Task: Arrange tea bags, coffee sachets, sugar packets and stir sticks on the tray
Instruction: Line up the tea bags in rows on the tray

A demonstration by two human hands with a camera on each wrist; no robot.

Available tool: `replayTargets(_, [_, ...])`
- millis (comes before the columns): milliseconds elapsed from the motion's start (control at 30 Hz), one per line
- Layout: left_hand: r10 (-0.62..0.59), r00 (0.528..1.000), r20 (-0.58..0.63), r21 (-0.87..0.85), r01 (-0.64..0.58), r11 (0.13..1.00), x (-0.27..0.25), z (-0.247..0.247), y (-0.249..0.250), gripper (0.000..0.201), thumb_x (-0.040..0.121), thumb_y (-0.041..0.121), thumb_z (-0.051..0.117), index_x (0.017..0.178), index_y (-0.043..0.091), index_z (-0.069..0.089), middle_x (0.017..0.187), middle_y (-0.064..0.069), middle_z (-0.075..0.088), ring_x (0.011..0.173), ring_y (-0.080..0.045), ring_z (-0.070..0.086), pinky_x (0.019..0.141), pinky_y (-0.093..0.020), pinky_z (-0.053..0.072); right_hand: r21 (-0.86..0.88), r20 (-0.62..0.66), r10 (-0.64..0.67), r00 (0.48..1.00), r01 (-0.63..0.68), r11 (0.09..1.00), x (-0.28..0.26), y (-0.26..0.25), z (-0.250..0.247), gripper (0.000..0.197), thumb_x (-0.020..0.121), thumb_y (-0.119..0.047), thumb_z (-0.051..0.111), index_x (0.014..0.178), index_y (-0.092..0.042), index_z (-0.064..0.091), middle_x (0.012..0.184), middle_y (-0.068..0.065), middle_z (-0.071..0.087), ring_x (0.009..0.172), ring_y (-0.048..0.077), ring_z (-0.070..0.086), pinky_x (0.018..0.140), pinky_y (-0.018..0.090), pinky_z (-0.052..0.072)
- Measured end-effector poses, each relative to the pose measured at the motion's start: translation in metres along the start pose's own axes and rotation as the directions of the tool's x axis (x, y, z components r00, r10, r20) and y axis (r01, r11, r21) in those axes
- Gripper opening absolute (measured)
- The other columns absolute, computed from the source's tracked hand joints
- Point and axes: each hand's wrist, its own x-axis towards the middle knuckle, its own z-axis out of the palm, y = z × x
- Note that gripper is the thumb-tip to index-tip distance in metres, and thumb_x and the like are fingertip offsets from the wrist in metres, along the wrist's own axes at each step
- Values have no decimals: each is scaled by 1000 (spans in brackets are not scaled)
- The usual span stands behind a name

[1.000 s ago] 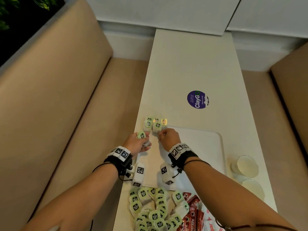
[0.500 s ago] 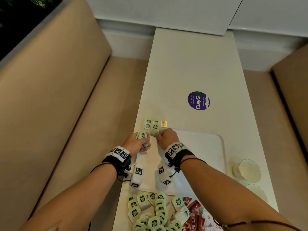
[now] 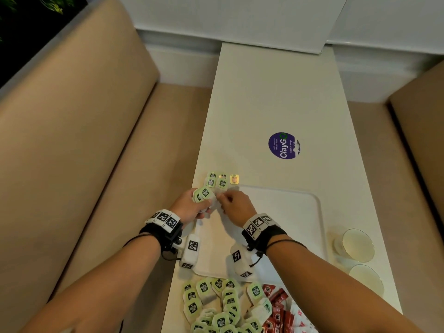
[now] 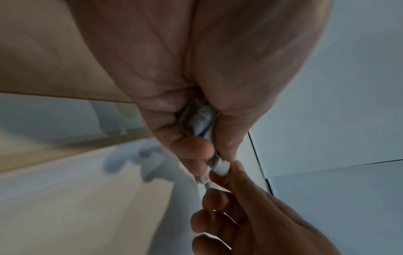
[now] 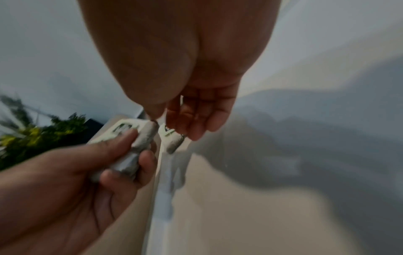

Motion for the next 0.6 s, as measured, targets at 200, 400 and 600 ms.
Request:
replayTargets(200, [10,1000,-29,175,-4,985,1,2,8,6,94,18,70,96,13,68,73,-4,67,44,-3,55,42,-17,41,5,27,-94,995,93,996,-12,8,2,25,102,-35,54,98,-15,69,85,3,70,82,21,67,81,40,55])
replayTargets(400, [-22,1000,17,170,19,985,8,6,7,10,93,18,71,98,9,70,77,-9,69,66,-17,64,54,-24,50,-30,-24,-68,997,67,997,-10,13,-8,26,98,-33,63,83,-12,67,74,5,66,66,17,56,64,29,43])
replayTargets(600, [-48,999,12,166,45,985,13,12,9,2,95,7,64,95,5,65,81,-18,64,69,-26,64,55,-28,55,-42,-171,98,980,-106,993,5,28,-26,24,98,-36,61,87,-16,70,75,-3,64,73,18,61,68,29,46])
